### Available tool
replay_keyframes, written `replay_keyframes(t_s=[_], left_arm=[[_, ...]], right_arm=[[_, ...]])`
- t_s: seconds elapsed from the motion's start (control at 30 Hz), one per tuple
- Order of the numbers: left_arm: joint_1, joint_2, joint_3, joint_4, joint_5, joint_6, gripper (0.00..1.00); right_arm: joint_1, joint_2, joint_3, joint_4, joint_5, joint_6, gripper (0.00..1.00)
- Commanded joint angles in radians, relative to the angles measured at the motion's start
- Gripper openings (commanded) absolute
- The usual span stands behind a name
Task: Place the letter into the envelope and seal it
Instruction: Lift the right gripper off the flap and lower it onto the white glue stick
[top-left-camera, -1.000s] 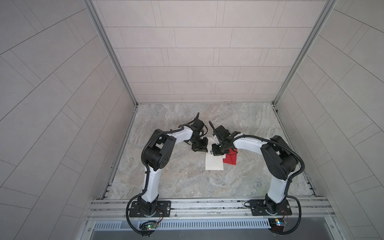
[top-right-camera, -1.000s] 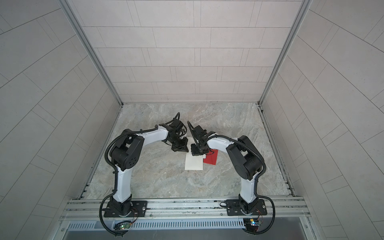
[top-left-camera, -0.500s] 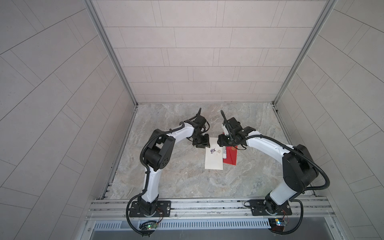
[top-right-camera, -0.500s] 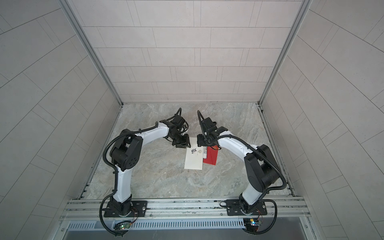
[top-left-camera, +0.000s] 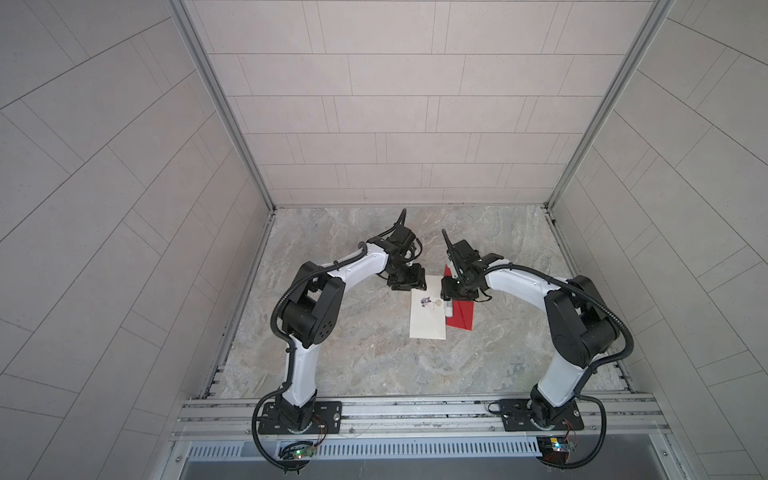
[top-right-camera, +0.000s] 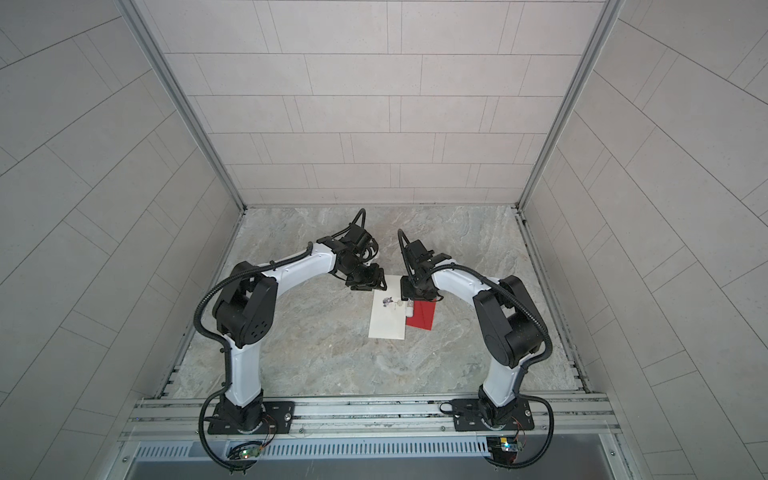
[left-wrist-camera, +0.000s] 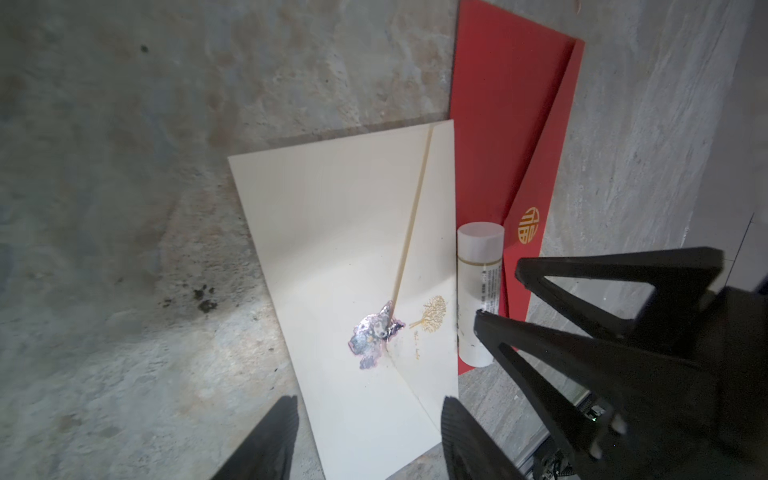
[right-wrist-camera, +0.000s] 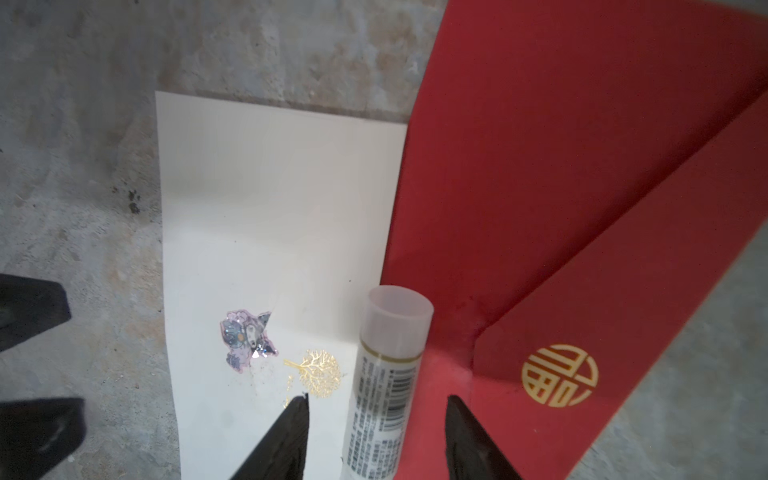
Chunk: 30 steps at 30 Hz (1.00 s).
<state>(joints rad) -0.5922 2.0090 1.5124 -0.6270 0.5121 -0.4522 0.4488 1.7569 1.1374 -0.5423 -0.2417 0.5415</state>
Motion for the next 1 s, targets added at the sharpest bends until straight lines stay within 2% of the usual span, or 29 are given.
replay_keyframes(t_s=[0.0,0.23,0.6,0.8,0.97], left_arm=[[-0.018,-0.024,-0.01,-0.002,0.023,0.034,0.63],[-0.024,-0.021,-0.032,0.025,0.024,0.014,0.63],[-0.03,-0.012,-0.052,0.038,0.035,0.003,0.62],[-0.034,-0.011,-0.065,0.049,0.047,0.001,0.61],[-0.045,-0.009,-0.051,0.05,0.081,0.024,0.61]], right_arm=[[0.004,0.012,-0.001,0.001,-0.004,0.014,0.54],[0.004,-0.033,-0.019,0.017,0.039,0.01,0.52],[0.006,0.072,0.023,0.014,0.018,0.015,0.47],[0.007,0.068,0.01,0.025,0.02,0.012,0.36],[0.006,0.063,0.005,0.032,0.008,0.016,0.18]])
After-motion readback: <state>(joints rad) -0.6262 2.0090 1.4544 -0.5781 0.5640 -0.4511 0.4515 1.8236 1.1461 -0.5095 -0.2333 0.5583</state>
